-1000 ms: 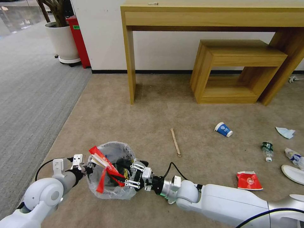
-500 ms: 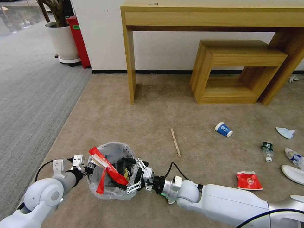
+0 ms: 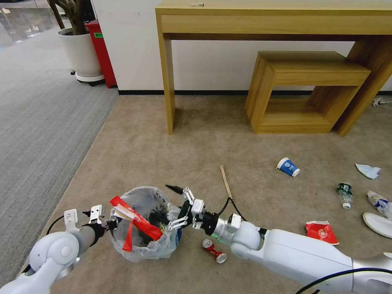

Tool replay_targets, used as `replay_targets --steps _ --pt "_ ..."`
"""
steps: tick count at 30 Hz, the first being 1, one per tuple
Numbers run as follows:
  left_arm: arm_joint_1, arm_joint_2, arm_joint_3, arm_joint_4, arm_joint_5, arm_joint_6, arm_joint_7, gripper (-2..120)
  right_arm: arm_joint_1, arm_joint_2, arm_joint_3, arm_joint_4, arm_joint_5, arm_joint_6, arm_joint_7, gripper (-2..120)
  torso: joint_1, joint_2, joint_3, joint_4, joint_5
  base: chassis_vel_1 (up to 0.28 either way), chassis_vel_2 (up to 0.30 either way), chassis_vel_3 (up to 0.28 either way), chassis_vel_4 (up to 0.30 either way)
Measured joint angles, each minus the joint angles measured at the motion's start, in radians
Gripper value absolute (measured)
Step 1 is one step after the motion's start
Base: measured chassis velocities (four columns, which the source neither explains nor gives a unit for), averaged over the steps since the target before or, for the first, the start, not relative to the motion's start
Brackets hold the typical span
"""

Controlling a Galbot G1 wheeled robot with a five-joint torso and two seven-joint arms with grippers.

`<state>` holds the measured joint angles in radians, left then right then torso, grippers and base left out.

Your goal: Pick up the trash bin and place the garbage on the floor into it.

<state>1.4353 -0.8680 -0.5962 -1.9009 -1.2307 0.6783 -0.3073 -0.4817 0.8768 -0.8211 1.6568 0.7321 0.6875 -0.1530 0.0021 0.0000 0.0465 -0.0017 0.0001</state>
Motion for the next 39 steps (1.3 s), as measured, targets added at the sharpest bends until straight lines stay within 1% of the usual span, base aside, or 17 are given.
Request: replay_targets --steps 3,7,9,12,14,15,18,19,22,24,26,27,29,31,33,36,39 --pt "0.019 0.003 -0.038 -0.002 -0.031 0.005 -0.009 0 -0.018 -0.045 0.067 0.009 0.017 0.001 0.000 100 0.000 0.000 0.000 0.0000 0.0000 0.000 0.000 0.000 0.000" --pt "0.024 0.013 -0.062 -0.010 -0.045 0.007 -0.014 0 -0.030 -0.077 0.107 0.014 0.027 0.002 0.001 100 0.000 0.000 0.000 0.0000 0.0000 0.000 0.000 0.000 0.000" --pt "0.029 0.032 -0.081 -0.021 -0.060 0.008 -0.020 0 -0.046 -0.109 0.150 0.016 0.036 0.002 0.001 100 0.000 0.000 0.000 -0.0001 0.0001 0.000 0.000 0.000 0.000" --pt "0.031 0.041 -0.091 -0.026 -0.065 0.009 -0.023 0 -0.055 -0.122 0.170 0.015 0.037 0.003 0.002 100 0.000 0.000 0.000 -0.0001 0.0000 0.000 0.000 0.000 0.000" --pt "0.038 0.055 -0.110 -0.035 -0.075 0.011 -0.029 0 -0.088 -0.148 0.221 0.010 0.037 0.005 0.002 100 0.000 0.000 0.000 0.0001 0.0001 0.000 0.000 0.000 0.000" --pt "0.038 0.055 -0.110 -0.035 -0.075 0.011 -0.029 0 -0.088 -0.148 0.221 0.010 0.037 0.005 0.002 100 0.000 0.000 0.000 0.0001 0.0001 0.000 0.000 0.000 0.000" --pt "0.051 0.066 -0.128 -0.045 -0.081 0.012 -0.034 0 -0.141 -0.176 0.280 0.006 0.027 0.009 0.000 100 0.000 0.000 0.000 0.0000 0.0001 0.000 0.000 0.000 0.000" --pt "0.051 0.066 -0.128 -0.045 -0.081 0.012 -0.034 0 -0.141 -0.176 0.280 0.006 0.027 0.009 0.000 100 0.000 0.000 0.000 0.0000 0.0001 0.000 0.000 0.000 0.000" --pt "0.068 0.074 -0.151 -0.057 -0.081 0.012 -0.035 0 -0.236 -0.207 0.368 -0.006 -0.004 0.017 -0.011 100 0.000 0.000 0.000 0.0001 0.0001 0.000 0.000 0.000 0.000" --pt "0.072 0.076 -0.156 -0.061 -0.081 0.012 -0.035 0 -0.264 -0.214 0.391 -0.010 -0.012 0.019 -0.013 100 0.000 0.000 0.000 0.0001 0.0001 0.000 0.000 0.000 0.000" --pt "0.081 0.084 -0.166 -0.071 -0.081 0.012 -0.035 0 -0.346 -0.232 0.452 -0.022 -0.032 0.022 -0.020 100 0.000 0.000 0.000 -0.0001 0.0001 0.000 0.000 0.000 0.000" --pt "0.081 0.084 -0.166 -0.071 -0.081 0.012 -0.035 0 -0.346 -0.232 0.452 -0.022 -0.032 0.022 -0.020 100 0.000 0.000 0.000 -0.0001 0.0001 0.000 0.000 0.000 0.000" --pt "0.089 0.090 -0.176 -0.080 -0.082 0.012 -0.035 0 -0.405 -0.245 0.495 -0.033 -0.047 0.024 -0.026 100 0.000 0.000 0.000 -0.0002 0.0001 0.000 0.000 0.000 0.000" --pt "0.090 0.090 -0.178 -0.081 -0.082 0.012 -0.035 0 -0.415 -0.247 0.504 -0.035 -0.050 0.024 -0.027 100 0.000 0.000 0.000 -0.0002 0.0001 0.000 0.000 0.000 0.000" --pt "0.099 0.092 -0.191 -0.091 -0.082 0.012 -0.035 0 -0.485 -0.252 0.566 -0.051 -0.079 0.029 -0.027 100 0.000 0.000 0.000 -0.0001 0.0000 0.000 0.000 0.000 0.000" --pt "0.102 0.091 -0.197 -0.097 -0.082 0.012 -0.035 0 -0.508 -0.248 0.591 -0.059 -0.096 0.030 -0.022 100 0.000 0.000 0.000 -0.0001 0.0000 0.000 0.000 0.000 0.000" --pt "0.112 0.086 -0.207 -0.108 -0.074 0.010 -0.031 0 -0.571 -0.227 0.664 -0.084 -0.151 0.032 0.018 100 0.000 0.000 0.000 0.0000 0.0000 0.000 0.000 0.000 0.000"
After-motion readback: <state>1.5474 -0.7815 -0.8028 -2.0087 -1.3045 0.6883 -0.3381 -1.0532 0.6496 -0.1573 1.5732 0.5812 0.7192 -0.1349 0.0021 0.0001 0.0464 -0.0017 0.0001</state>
